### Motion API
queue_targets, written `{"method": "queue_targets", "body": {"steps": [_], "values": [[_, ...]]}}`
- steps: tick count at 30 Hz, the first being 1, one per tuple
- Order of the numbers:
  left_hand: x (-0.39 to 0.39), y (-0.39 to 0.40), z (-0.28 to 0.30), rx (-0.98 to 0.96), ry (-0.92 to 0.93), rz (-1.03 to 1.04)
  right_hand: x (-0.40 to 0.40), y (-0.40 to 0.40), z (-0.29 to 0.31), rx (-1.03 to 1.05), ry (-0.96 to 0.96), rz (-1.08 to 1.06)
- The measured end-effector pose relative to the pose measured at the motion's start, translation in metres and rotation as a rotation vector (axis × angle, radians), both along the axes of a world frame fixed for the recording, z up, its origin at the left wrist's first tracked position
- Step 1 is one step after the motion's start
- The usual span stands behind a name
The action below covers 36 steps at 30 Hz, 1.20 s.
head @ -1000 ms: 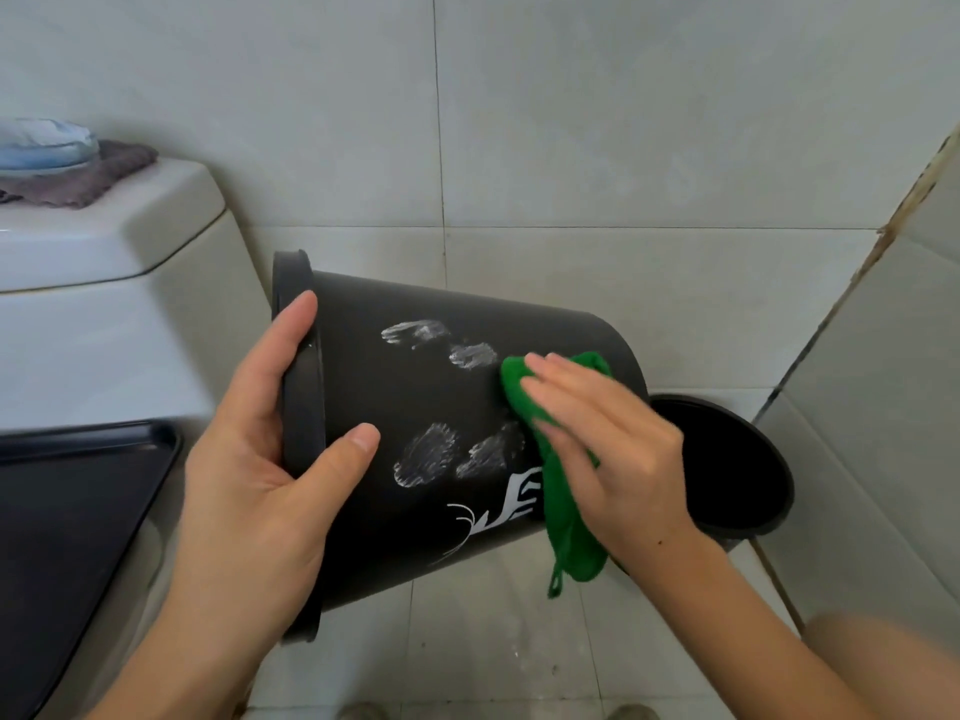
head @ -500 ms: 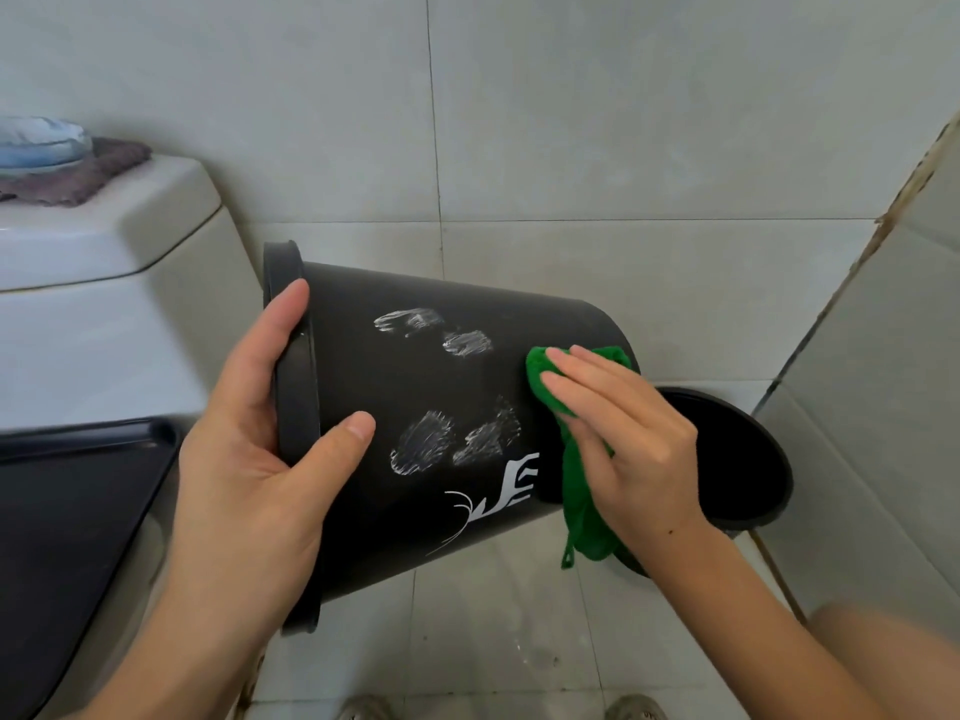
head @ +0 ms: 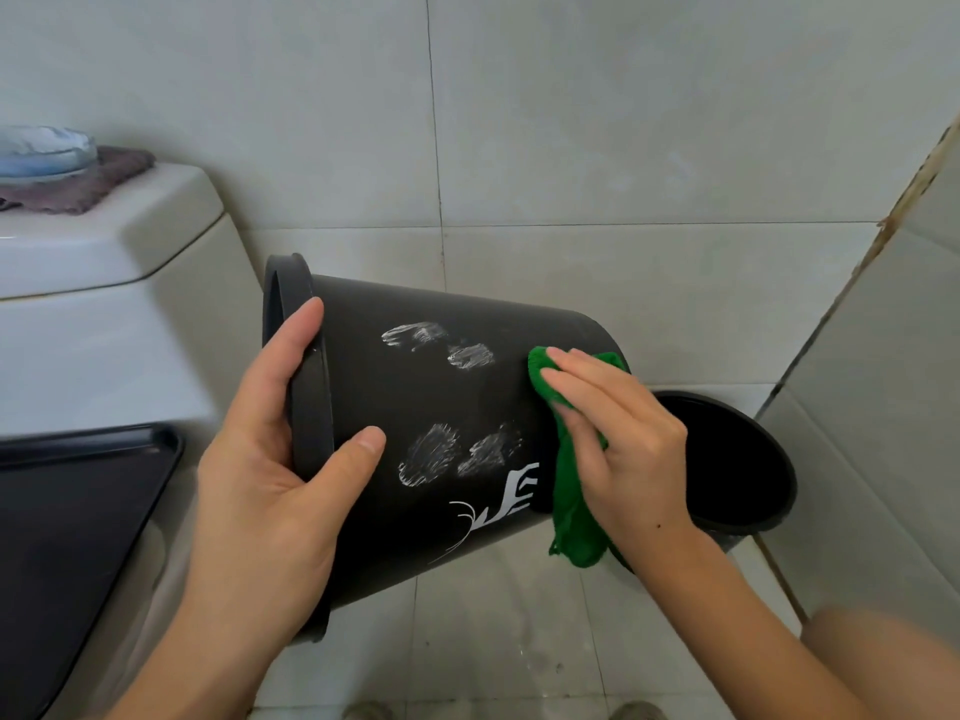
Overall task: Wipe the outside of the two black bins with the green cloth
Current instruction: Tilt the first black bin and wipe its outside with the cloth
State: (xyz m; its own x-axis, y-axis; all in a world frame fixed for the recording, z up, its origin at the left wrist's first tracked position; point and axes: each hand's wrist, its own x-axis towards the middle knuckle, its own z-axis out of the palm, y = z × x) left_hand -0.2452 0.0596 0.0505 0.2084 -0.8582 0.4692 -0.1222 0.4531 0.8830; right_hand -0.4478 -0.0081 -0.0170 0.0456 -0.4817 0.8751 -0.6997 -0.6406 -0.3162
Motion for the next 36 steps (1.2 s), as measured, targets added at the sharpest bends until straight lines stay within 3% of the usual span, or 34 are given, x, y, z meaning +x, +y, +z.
{"method": "queue_targets", "body": {"steps": [4,11,16,22,30,36], "values": [[-0.003,0.0,-0.002,-0.002,0.016,0.0,0.01,0.007,-0.003,-0.01,-0.054,-0.016],[0.0,-0.005,-0.004,-0.013,0.057,0.015,0.032,0.026,-0.007,-0.138,0.054,0.075],[0.002,-0.003,-0.002,-0.014,0.049,0.023,0.024,0.017,-0.007,-0.013,-0.115,-0.012],[0.01,-0.01,-0.007,-0.009,0.102,0.045,0.048,0.039,-0.018,-0.132,0.051,0.101],[0.01,-0.008,-0.004,-0.034,0.101,0.044,0.034,0.019,-0.011,-0.092,-0.046,-0.02],[0.014,-0.012,-0.007,-0.027,0.101,0.057,0.06,0.039,-0.021,-0.186,0.098,0.109]]}}
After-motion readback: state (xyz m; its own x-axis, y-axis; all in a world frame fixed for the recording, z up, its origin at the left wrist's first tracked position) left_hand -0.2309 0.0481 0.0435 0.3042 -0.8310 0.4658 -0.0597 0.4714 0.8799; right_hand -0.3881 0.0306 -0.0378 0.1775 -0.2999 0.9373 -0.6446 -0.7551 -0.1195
